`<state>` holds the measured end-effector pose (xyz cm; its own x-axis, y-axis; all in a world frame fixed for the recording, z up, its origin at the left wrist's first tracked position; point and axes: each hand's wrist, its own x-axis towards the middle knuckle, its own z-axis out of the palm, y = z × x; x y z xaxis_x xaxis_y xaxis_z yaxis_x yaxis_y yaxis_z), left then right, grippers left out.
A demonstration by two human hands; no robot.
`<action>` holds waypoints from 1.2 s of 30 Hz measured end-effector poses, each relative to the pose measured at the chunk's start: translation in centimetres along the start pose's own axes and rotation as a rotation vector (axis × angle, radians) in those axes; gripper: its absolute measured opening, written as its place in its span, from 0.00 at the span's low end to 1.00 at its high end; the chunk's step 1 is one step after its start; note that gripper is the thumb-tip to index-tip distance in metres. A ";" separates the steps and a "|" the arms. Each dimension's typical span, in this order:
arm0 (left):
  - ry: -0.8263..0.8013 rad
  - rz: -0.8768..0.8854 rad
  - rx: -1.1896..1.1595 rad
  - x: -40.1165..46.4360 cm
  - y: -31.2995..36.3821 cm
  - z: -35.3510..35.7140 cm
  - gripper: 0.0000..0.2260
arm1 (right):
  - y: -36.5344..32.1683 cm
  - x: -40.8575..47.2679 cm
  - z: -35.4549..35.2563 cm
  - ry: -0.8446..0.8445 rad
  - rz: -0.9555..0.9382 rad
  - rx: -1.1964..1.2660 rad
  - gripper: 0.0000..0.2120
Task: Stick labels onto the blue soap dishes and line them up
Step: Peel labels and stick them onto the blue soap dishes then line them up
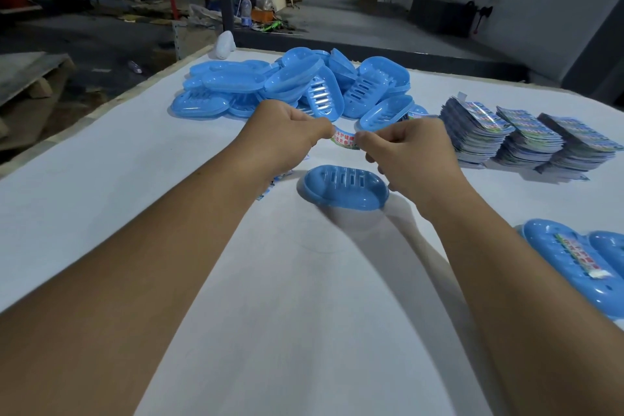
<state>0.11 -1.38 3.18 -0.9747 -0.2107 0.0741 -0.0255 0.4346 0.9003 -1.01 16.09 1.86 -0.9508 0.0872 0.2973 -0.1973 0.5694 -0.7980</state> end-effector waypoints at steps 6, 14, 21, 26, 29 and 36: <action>-0.001 -0.011 0.031 0.4 -0.4 -0.1 0.15 | -0.1 0.0 0.0 -0.037 0.056 0.029 0.07; -0.052 0.055 0.227 -0.2 -1.6 1.0 0.13 | 0.3 0.0 -1.5 -0.150 0.205 -0.125 0.14; -0.046 0.109 0.388 -0.2 -1.8 1.3 0.15 | 0.1 -0.5 -1.6 -0.228 0.206 -0.270 0.17; -0.021 0.131 0.448 -0.7 -1.6 1.5 0.14 | -0.3 -0.7 -1.5 -0.230 0.185 -0.309 0.12; -0.007 0.146 0.489 -0.7 -1.6 1.5 0.11 | -0.2 -0.7 -1.3 -0.202 0.160 -0.330 0.16; 0.007 0.197 0.539 -0.5 -1.8 1.7 0.12 | 0.0 -1.0 -0.9 -0.177 0.052 -0.450 0.19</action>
<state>0.22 -0.57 0.80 -0.9711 -0.0855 0.2227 0.0450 0.8510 0.5232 0.14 16.68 2.03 -0.9903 0.0067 0.1388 -0.0630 0.8685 -0.4916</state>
